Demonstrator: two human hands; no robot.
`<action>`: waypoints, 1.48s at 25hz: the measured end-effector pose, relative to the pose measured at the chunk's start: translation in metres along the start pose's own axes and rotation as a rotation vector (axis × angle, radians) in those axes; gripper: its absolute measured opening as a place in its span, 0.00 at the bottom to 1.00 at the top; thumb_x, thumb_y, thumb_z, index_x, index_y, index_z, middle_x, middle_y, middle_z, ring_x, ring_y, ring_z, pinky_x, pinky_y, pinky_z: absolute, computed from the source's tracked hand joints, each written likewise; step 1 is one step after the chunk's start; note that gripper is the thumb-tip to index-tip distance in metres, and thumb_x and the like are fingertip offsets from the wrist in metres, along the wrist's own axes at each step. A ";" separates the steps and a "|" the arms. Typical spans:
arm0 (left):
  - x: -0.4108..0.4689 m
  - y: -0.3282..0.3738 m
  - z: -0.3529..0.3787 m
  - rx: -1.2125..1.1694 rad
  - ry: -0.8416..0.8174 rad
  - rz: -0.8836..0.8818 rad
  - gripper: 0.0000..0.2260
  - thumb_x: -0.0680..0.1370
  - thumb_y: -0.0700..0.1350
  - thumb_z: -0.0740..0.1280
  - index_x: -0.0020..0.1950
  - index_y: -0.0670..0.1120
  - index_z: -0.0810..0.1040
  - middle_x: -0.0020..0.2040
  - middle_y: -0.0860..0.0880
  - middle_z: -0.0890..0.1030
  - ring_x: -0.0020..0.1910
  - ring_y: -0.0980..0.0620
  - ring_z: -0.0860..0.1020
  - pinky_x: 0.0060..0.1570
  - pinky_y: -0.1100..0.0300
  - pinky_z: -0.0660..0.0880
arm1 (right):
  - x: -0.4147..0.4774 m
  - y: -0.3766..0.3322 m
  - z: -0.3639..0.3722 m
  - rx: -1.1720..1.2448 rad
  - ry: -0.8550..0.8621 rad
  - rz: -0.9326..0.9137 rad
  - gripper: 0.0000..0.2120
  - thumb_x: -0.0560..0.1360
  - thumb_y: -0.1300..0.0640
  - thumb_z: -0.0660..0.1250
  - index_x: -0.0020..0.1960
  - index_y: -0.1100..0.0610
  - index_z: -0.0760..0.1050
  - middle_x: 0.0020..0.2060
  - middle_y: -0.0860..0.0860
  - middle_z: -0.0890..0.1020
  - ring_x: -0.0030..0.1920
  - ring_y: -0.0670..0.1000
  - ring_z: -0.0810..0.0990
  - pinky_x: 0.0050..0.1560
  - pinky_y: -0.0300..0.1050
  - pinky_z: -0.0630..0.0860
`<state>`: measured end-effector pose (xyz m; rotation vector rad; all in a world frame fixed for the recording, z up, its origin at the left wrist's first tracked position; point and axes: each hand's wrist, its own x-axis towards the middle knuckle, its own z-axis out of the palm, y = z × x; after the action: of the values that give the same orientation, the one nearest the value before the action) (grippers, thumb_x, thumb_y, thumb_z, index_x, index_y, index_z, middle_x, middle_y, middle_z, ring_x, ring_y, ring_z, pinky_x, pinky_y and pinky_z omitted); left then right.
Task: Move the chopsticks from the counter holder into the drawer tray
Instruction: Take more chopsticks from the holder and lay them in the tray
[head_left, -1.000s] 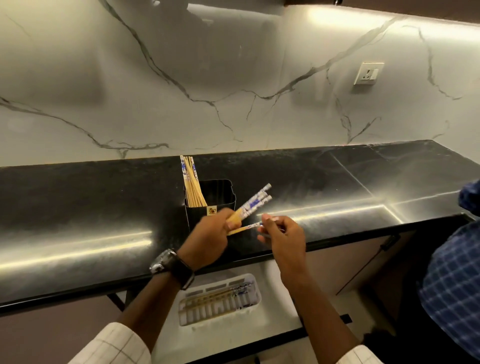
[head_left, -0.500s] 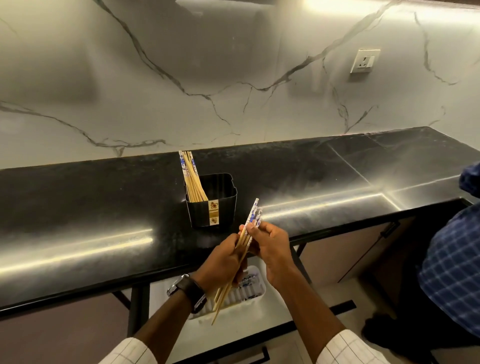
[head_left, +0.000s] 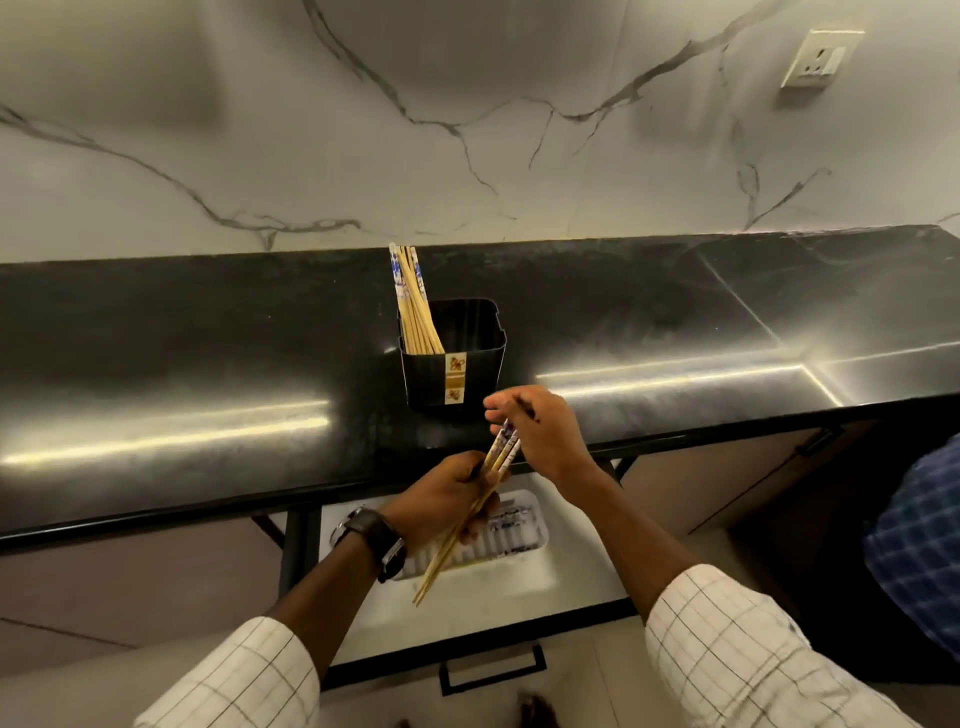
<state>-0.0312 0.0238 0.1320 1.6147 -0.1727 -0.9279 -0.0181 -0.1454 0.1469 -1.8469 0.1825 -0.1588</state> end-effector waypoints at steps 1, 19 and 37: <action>0.001 -0.003 0.000 0.009 0.009 -0.014 0.11 0.85 0.45 0.57 0.60 0.43 0.76 0.39 0.47 0.77 0.32 0.53 0.73 0.31 0.59 0.73 | -0.001 0.005 0.001 -0.071 -0.021 0.002 0.08 0.83 0.57 0.64 0.56 0.56 0.81 0.51 0.57 0.85 0.51 0.54 0.86 0.55 0.53 0.83; 0.002 -0.097 -0.043 0.207 0.084 -0.185 0.10 0.83 0.41 0.64 0.51 0.37 0.83 0.35 0.46 0.82 0.24 0.57 0.71 0.26 0.63 0.69 | -0.037 0.116 0.000 0.872 0.244 1.050 0.08 0.84 0.70 0.57 0.58 0.71 0.73 0.68 0.67 0.76 0.70 0.66 0.75 0.70 0.63 0.70; -0.013 -0.157 -0.001 -0.509 0.680 -0.251 0.06 0.78 0.32 0.69 0.55 0.32 0.81 0.46 0.32 0.84 0.42 0.37 0.84 0.38 0.53 0.85 | -0.079 0.150 0.007 0.861 0.209 1.050 0.09 0.84 0.68 0.58 0.62 0.65 0.72 0.54 0.64 0.83 0.51 0.62 0.84 0.58 0.59 0.77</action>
<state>-0.0974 0.0768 -0.0013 1.3946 0.6965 -0.4990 -0.1007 -0.1641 -0.0004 -0.7142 1.0216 0.2749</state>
